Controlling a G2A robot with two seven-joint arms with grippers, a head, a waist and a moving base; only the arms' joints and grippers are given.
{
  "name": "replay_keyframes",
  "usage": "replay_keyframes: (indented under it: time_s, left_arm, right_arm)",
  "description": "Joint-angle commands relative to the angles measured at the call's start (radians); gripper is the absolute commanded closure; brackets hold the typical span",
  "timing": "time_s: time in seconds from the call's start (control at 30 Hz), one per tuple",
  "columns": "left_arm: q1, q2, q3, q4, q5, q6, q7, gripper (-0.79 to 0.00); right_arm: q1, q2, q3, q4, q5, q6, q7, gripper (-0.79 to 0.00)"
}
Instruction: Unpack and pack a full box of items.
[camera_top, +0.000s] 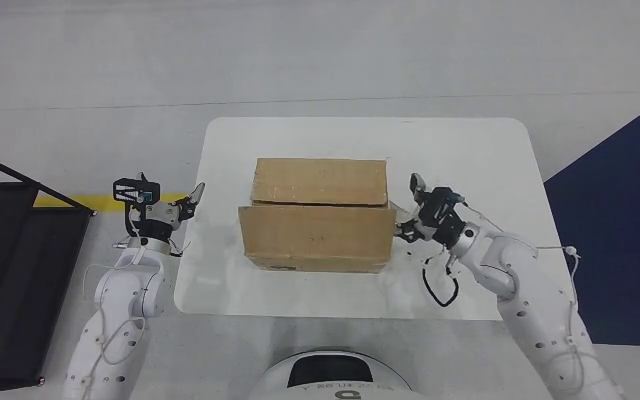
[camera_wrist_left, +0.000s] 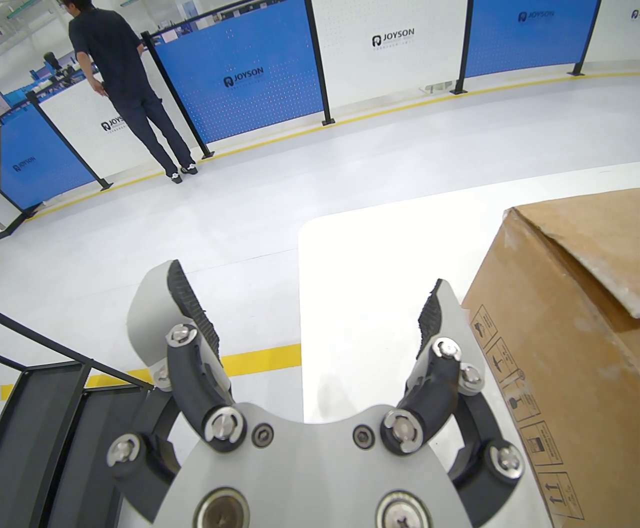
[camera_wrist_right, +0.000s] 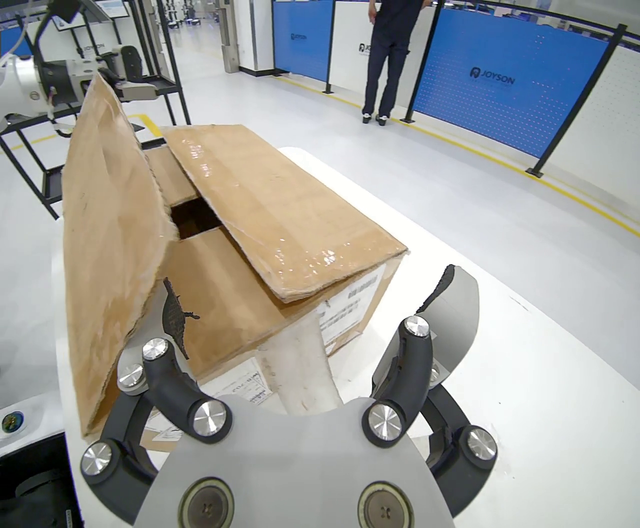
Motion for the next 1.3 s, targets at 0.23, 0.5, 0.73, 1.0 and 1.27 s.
replay_keyframes:
  time_s: [0.23,0.5,0.73,1.0,1.27]
  left_arm:
    - [0.000,0.000,0.000,0.000,0.000,0.000,0.000,-0.785]
    - [0.000,0.000,0.000,0.000,0.000,0.000,0.000,-0.785]
    - [0.000,0.000,0.000,0.000,0.000,0.000,0.000,-0.785]
    - [0.000,0.000,0.000,0.000,0.000,0.000,0.000,-0.785]
    - [0.000,0.000,0.000,0.000,0.000,0.000,0.000,-0.785]
  right_arm:
    - [-0.117,0.016,0.044,-0.125,-0.087,-0.118,-0.050,-0.785]
    - [-0.213,0.026,0.067,-0.187,-0.321,-0.047,-0.106,-0.785]
    - [-0.256,0.014,0.073,-0.189,-0.388,0.220,-0.154,-0.785]
    - [-0.150,-0.010,0.018,-0.130,-0.293,0.370,-0.042,-0.785]
    - [-0.100,-0.027,-0.051,-0.124,-0.354,0.461,0.032,-0.785]
